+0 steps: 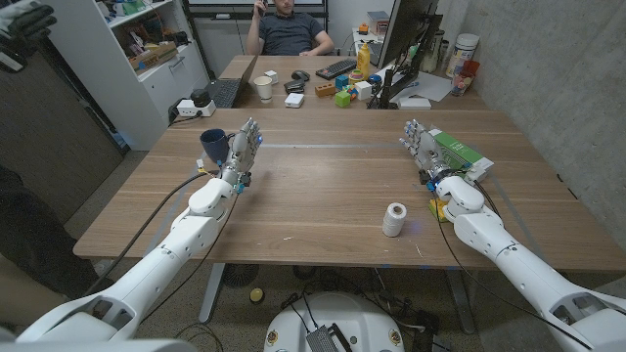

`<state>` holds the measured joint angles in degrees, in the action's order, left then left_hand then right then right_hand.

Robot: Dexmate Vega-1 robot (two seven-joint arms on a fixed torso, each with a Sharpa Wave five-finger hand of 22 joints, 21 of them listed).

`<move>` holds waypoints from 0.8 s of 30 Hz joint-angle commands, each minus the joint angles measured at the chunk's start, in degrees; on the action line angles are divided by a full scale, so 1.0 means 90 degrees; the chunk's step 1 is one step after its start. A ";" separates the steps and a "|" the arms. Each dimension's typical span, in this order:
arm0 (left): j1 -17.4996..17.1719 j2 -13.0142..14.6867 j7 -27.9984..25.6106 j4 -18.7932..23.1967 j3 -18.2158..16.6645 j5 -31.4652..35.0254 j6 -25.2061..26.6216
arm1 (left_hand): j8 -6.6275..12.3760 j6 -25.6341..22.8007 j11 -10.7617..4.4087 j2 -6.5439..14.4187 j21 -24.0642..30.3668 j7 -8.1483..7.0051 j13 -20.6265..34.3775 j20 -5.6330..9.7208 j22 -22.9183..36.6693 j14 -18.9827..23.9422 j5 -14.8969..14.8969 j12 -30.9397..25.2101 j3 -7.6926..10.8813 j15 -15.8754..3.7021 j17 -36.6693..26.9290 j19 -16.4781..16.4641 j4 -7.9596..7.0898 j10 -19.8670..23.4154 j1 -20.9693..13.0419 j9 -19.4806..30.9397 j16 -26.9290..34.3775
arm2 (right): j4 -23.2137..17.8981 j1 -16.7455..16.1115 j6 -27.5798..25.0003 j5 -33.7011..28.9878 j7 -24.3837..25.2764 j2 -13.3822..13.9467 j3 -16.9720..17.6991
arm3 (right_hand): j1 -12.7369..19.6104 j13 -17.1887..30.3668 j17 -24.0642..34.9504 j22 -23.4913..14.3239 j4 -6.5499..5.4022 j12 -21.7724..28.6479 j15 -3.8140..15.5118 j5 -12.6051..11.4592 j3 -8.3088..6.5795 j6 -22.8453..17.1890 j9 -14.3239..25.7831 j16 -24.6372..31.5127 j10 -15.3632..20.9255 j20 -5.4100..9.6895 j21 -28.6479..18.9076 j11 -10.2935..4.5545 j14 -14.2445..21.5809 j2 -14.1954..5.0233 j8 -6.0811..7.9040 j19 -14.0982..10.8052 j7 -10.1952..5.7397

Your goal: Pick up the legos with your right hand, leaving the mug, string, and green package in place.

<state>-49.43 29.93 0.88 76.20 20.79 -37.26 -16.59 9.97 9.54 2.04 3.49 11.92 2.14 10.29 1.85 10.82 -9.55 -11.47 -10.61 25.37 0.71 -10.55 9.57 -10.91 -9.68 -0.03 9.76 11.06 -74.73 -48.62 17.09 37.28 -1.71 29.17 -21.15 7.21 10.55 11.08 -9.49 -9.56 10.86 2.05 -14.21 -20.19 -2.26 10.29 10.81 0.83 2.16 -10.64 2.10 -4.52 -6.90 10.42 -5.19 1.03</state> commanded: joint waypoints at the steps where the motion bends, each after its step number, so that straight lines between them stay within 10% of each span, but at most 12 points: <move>1: -0.0119 0.0070 -0.0068 0.0159 -0.0050 0.0000 0.0017 | 0.0045 0.0390 0.0009 0.0699 0.0029 0.0001 0.0024 0.0120 0.0024 -0.1582 -0.0032 -0.0040 0.0042 0.0015 -0.0035 0.0789 0.0000 -0.1002 -0.0001 0.0033 0.0043 | 0.0002 0.0001 0.0137 -0.0078 0.0002 -0.0011 -0.0005 | 0.0022 0.0033 0.0007 -0.0028 0.0003 0.0057 0.0001 -0.0032 -0.0050 -0.0092 0.0022 0.0048 0.0043 0.0272 -0.0058 0.0057 -0.0035 -0.0310 0.0063 -0.0076 0.0017; 24: -0.0033 0.0048 0.0029 0.0033 -0.0020 0.0034 -0.0055 | 0.0047 0.0390 0.0020 0.0695 0.0033 -0.0005 0.0024 0.0113 0.0024 -0.1579 -0.0038 -0.0044 0.0011 0.0014 -0.0036 0.0788 -0.0006 -0.1003 0.0009 0.0033 0.0047 | -0.1079 -0.0441 -0.0197 -0.0953 0.0936 0.0801 0.0167 | 0.0129 0.0044 -0.0052 -0.0031 0.0202 0.0195 -0.0020 -0.0062 -0.0125 -0.0790 0.0034 0.0159 0.0655 0.0209 -0.0206 0.0016 0.0674 -0.0113 0.0212 -0.0756 -0.0048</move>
<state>-50.25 30.43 0.75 76.96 20.39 -37.26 -16.77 10.19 9.53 2.04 3.49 11.92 2.14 10.28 1.84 10.80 -9.55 -11.47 -10.64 25.36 0.71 -10.82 9.57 -10.91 -9.68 -0.03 9.75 11.06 -80.24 -50.66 16.35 31.91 3.70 33.04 -20.77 7.44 10.81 10.65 -9.48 -8.21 12.42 1.66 -14.42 -21.20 -8.73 10.27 12.13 5.97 2.04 -12.09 2.24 0.86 -7.10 12.09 -11.26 0.71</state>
